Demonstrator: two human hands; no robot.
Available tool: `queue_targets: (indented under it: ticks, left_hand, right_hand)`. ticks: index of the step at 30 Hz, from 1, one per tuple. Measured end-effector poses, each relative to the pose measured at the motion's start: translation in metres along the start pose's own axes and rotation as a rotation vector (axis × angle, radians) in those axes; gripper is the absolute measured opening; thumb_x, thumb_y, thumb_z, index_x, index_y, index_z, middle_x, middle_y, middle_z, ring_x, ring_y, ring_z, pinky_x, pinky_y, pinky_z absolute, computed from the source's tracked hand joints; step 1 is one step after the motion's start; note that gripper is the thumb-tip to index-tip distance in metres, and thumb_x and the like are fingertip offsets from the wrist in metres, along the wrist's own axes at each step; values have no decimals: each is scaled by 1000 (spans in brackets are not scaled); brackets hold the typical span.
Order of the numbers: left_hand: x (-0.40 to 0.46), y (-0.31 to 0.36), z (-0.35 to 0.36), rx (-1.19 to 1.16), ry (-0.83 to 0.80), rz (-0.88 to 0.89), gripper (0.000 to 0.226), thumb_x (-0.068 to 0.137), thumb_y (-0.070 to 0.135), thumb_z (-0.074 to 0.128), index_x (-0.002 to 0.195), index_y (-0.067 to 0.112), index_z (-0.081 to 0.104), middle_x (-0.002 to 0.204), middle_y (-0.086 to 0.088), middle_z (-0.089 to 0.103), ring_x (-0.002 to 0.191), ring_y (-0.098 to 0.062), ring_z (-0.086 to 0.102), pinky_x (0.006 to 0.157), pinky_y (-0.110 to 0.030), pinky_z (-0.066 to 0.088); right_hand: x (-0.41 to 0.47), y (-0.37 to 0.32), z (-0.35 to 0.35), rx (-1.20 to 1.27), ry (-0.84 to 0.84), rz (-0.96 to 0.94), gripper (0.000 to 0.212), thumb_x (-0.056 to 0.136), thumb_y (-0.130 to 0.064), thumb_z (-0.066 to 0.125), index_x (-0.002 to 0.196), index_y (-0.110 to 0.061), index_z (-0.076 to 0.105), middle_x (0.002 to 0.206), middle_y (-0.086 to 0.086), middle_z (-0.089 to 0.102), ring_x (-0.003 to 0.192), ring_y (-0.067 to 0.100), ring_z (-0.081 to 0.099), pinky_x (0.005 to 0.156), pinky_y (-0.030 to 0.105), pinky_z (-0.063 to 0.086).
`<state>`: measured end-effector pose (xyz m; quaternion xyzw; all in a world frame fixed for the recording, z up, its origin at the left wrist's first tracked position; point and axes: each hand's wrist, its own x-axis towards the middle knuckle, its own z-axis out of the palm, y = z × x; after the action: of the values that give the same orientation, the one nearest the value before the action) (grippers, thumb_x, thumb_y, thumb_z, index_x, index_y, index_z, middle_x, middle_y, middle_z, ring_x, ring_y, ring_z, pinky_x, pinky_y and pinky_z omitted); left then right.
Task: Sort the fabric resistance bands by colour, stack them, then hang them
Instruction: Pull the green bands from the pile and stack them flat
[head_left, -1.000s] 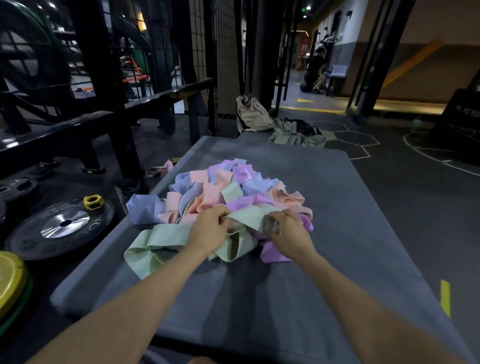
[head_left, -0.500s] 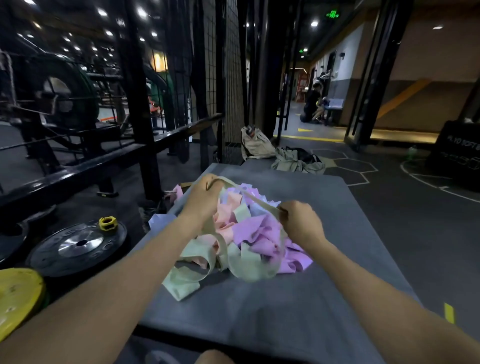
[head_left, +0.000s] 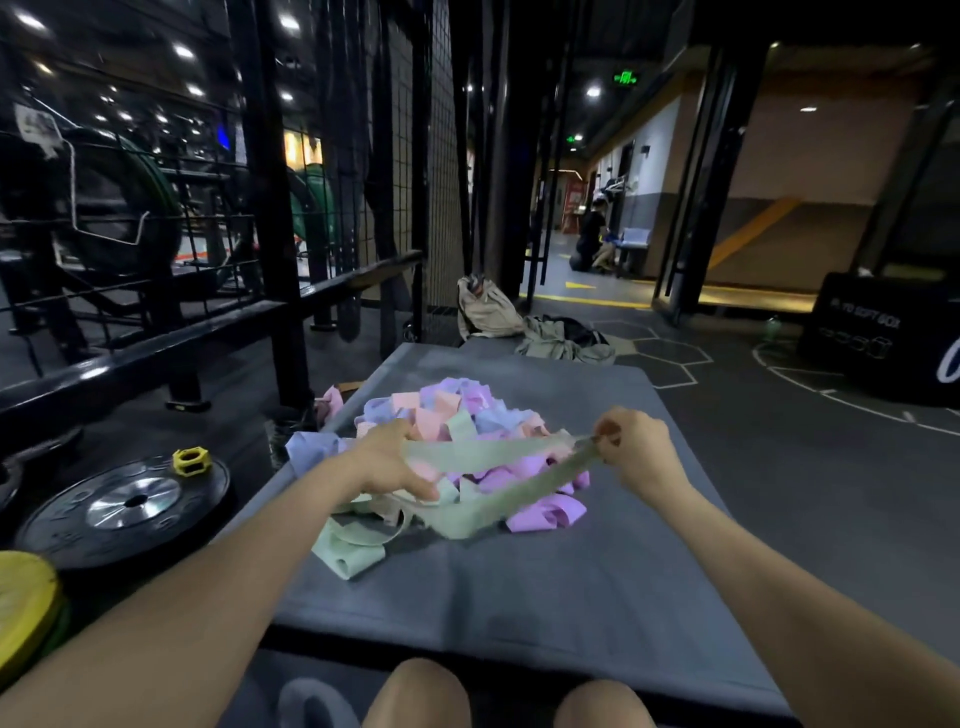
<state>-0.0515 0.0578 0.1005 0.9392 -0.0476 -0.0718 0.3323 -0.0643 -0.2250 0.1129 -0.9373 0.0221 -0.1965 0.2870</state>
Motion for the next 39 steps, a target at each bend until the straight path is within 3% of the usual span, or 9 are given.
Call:
queue_targets:
  ticks: [4,8,14,19,22,26,30,34,39]
  left_hand:
    - [8,-8,16,118,78,115,41,74,-1,55,107,21,44,133,-3,37,99,-20,46,74,-34,42]
    - [30,-12,36,189,169,162,28,83,2,52,99,25,50,140,-6,40,111,-24,49,84,-30,43]
    - [33,-3,73,-176,-14,69,34,79,-15,45,97,12,56,107,-4,51,73,-15,49,45,-13,42]
    - [39,-5,105,-438,-355,-137,22,82,-12,55,76,8,64,78,-7,60,70,-14,56,58,-18,51]
    - [40,-4,117,-536,-422,-188,14,79,-5,66,70,5,72,70,-4,69,73,-12,61,67,-15,48]
    - [41,-8,125,-615,-439,-244,6,74,0,73,73,6,72,71,1,71,84,-9,60,77,-12,42]
    - [39,-14,131,-597,-457,-245,29,59,-3,78,85,8,69,71,2,71,97,-13,56,98,-19,35]
    - [37,-16,132,-592,-416,-208,38,76,-24,51,98,3,66,55,3,62,78,-11,51,77,-15,38]
    - [42,-17,136,-767,-340,-181,21,83,-14,55,91,2,66,80,-5,69,82,-12,62,78,-12,50]
  right_hand:
    - [-11,24,-7,73,30,59,17,80,3,60,90,1,72,88,18,69,88,31,64,66,26,41]
    - [-14,46,-7,45,41,64,17,76,-2,68,88,9,70,86,28,64,89,40,60,69,34,44]
    - [-22,106,3,-2,-58,152,20,73,8,60,90,3,69,93,16,62,91,34,60,64,23,35]
    - [-31,139,8,50,-112,283,9,83,-7,67,80,1,69,75,12,62,72,19,54,57,26,37]
    - [-34,154,14,38,-132,332,26,87,-11,61,72,9,59,65,11,52,61,19,44,46,24,32]
    - [-37,166,22,-36,-188,378,36,89,-12,59,56,-6,44,54,5,43,50,16,38,38,17,26]
    - [-40,170,30,-66,-207,403,29,89,-15,59,64,-5,48,68,11,53,67,25,46,54,27,30]
    - [-41,174,33,-40,-176,432,27,88,-17,60,66,-9,48,78,10,53,77,24,47,66,26,33]
    - [-41,174,34,-38,-162,445,14,89,-16,60,84,-3,60,91,18,61,93,34,57,69,26,34]
